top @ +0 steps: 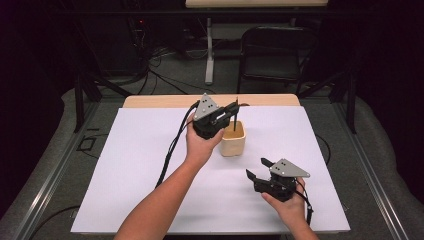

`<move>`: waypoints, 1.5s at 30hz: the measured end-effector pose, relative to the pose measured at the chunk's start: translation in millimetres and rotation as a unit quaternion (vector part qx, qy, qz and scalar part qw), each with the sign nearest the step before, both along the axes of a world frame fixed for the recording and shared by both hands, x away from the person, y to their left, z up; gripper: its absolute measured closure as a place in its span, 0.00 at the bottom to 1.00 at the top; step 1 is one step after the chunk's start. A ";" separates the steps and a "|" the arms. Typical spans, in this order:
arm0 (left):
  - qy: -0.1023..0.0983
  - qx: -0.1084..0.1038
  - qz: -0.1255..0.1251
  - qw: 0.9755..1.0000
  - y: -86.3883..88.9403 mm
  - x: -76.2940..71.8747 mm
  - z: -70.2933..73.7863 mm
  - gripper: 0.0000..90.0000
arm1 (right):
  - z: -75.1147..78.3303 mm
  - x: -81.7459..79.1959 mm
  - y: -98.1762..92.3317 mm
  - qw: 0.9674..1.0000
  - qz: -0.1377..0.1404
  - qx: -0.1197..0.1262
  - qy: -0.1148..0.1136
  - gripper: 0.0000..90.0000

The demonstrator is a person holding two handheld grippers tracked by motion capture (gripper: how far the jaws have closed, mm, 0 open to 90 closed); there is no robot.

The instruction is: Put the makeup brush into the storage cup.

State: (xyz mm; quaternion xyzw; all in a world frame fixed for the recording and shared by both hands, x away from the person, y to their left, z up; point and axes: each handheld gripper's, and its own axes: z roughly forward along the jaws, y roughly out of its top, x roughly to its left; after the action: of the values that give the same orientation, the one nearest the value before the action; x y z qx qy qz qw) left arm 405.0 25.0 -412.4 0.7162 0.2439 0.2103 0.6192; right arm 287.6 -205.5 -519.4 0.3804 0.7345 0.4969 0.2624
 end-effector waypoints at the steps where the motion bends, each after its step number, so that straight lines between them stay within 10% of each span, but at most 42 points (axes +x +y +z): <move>1: 0.002 -0.003 0.001 1.000 -0.4 0.9 -1.9 0.93 | -0.3 0.5 0.0 1.000 -0.002 0.001 0.001 0.37; 45: 0.056 0.007 0.029 0.998 20.1 12.3 -61.1 0.93 | -2.1 0.9 1.6 1.000 -0.004 -0.005 0.007 0.37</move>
State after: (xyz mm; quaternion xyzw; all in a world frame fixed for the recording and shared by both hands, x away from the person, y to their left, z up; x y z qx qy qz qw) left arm 417.3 45.1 -473.5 0.7240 0.2978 0.1895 0.5927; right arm 288.5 -203.9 -521.5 0.3852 0.7371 0.4900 0.2612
